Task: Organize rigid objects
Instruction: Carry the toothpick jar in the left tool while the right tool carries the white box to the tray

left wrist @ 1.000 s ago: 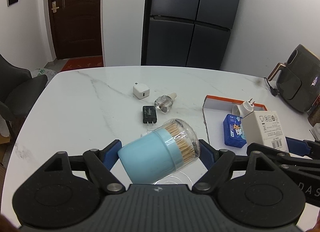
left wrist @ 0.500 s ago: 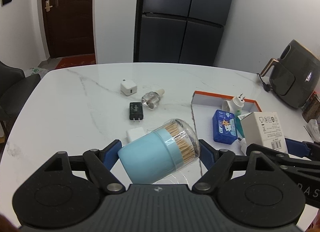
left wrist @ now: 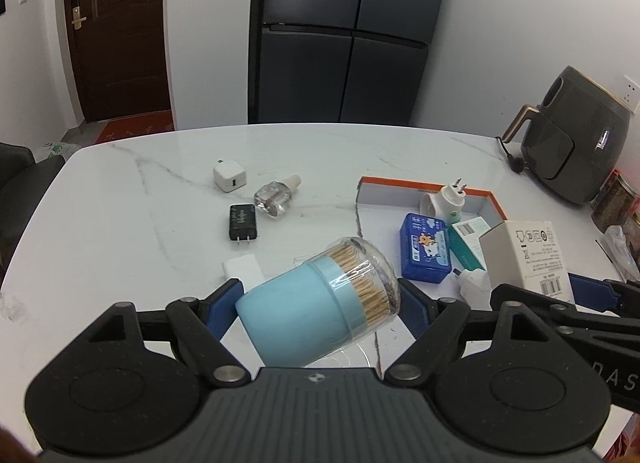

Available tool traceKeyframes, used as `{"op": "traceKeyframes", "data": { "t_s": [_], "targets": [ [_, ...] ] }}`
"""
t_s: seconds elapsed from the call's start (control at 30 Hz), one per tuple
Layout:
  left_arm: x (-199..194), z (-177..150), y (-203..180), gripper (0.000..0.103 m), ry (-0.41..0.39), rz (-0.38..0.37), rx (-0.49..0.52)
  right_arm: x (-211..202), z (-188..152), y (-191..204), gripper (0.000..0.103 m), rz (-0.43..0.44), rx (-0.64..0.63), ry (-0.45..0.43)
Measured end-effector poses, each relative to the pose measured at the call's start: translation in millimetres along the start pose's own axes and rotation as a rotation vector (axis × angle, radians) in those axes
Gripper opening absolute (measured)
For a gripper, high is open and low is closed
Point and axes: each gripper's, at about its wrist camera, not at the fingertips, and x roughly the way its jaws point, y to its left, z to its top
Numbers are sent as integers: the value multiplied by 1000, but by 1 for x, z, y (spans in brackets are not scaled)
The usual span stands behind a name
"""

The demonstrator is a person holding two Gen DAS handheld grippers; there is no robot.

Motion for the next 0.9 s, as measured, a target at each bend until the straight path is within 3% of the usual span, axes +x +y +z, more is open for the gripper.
{"op": "traceKeyframes", "data": {
  "t_s": [0.9],
  "targets": [
    [4,-11,-53,83,25,-94,85,-29,-17,-57,71,-109,104,-7]
  ]
}}
